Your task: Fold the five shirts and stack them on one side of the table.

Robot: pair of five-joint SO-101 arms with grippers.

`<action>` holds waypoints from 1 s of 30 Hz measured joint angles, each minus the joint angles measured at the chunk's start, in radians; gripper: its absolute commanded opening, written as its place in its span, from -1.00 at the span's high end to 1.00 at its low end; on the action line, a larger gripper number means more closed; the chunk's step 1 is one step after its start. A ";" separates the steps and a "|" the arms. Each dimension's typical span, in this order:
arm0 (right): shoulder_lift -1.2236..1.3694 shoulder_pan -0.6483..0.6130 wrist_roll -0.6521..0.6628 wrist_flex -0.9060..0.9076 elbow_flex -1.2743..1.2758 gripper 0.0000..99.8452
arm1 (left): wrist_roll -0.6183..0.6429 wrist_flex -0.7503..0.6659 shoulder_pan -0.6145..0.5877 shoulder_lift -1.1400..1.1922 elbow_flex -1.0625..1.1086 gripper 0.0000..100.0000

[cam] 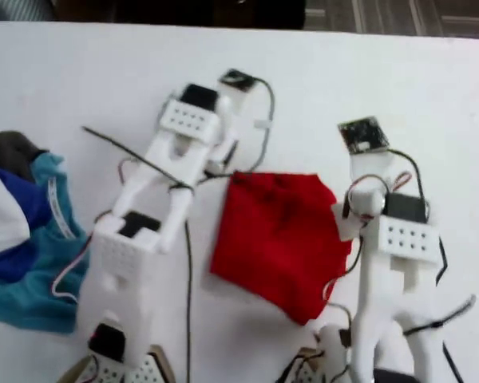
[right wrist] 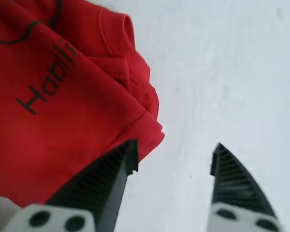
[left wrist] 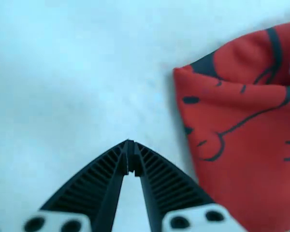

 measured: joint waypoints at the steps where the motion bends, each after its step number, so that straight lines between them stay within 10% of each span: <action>1: 0.025 0.000 0.021 0.005 -0.014 0.39 | 0.000 0.005 -0.018 -0.006 0.000 0.95; 22: 0.402 -0.009 0.135 0.025 -0.107 0.40 | 0.000 0.015 -0.176 -0.011 0.000 0.95; 30: 0.486 -0.064 0.137 -0.020 -0.107 0.69 | 0.000 0.015 -0.178 -0.011 0.000 0.95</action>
